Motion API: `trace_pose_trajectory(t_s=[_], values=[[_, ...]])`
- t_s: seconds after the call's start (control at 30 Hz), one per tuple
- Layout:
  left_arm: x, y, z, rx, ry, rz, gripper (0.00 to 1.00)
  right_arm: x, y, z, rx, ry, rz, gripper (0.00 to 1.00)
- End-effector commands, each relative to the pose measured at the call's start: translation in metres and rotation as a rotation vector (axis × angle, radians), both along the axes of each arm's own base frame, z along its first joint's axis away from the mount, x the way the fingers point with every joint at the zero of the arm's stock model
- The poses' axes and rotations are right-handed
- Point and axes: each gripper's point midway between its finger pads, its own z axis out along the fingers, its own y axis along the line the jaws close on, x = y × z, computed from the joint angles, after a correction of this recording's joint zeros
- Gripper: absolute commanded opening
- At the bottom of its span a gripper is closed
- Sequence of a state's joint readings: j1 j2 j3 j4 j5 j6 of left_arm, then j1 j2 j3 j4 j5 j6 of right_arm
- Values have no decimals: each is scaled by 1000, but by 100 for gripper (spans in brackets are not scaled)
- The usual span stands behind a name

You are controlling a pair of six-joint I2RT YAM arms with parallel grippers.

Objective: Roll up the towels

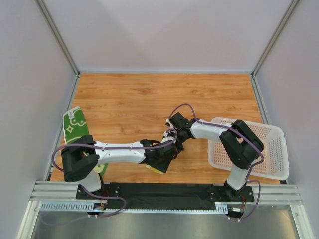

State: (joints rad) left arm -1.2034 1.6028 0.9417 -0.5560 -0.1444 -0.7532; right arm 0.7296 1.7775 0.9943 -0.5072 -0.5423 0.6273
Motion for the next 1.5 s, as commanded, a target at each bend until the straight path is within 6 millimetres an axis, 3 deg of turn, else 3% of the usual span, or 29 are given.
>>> trace_pose_trajectory(t_s=[0.0, 0.1, 0.2, 0.23, 0.3, 0.33, 0.43, 0.53, 0.7, 0.87, 1.03, 1.2, 1.27, 1.3, 1.33, 1.47], values=[[-2, 20, -30, 114, 14, 16, 57, 1, 2, 10, 1, -29, 24, 8], [-5, 29, -41, 140, 22, 33, 54, 0, 0, 10, -4, -28, 30, 10], [-9, 36, -51, 152, 35, 46, 37, -1, -1, 10, -3, -32, 44, 16], [-11, 40, -55, 158, 38, 47, 28, -2, -2, 11, -6, -29, 46, 22], [-12, 40, -57, 145, 41, 50, 22, -2, -3, 11, -10, -34, 48, 29], [-13, 41, -56, 137, 42, 46, 17, -3, -6, 11, -19, -34, 55, 39], [-14, 31, -50, 87, 47, 14, 13, 1, -12, 10, -49, -49, 51, 56], [-16, 21, -43, 43, 56, -21, 11, 10, -20, 14, -84, -73, 41, 63], [-18, 7, -31, -26, 65, -41, 11, 43, -42, 24, -150, -160, -48, 66], [-14, -19, -6, -130, 70, -56, 11, 78, -66, 41, -177, -219, -153, 72], [-12, -45, 12, -270, 116, -67, 10, 98, -93, 60, -232, -293, -217, 78], [-15, -50, 22, -425, 201, -37, 9, 92, -105, 74, -198, -330, -249, 78], [-2, -54, 35, -528, 210, 21, 8, 87, -98, 87, -122, -360, -249, 77], [-8, -47, 32, -551, 255, 20, 8, 79, -99, 82, -108, -341, -253, 77], [3, -50, 40, -614, 242, 47, 7, 73, -94, 86, -66, -336, -245, 77], [5, -34, 41, -724, 329, 146, 3, 59, -84, 96, 61, -354, -233, 78]])
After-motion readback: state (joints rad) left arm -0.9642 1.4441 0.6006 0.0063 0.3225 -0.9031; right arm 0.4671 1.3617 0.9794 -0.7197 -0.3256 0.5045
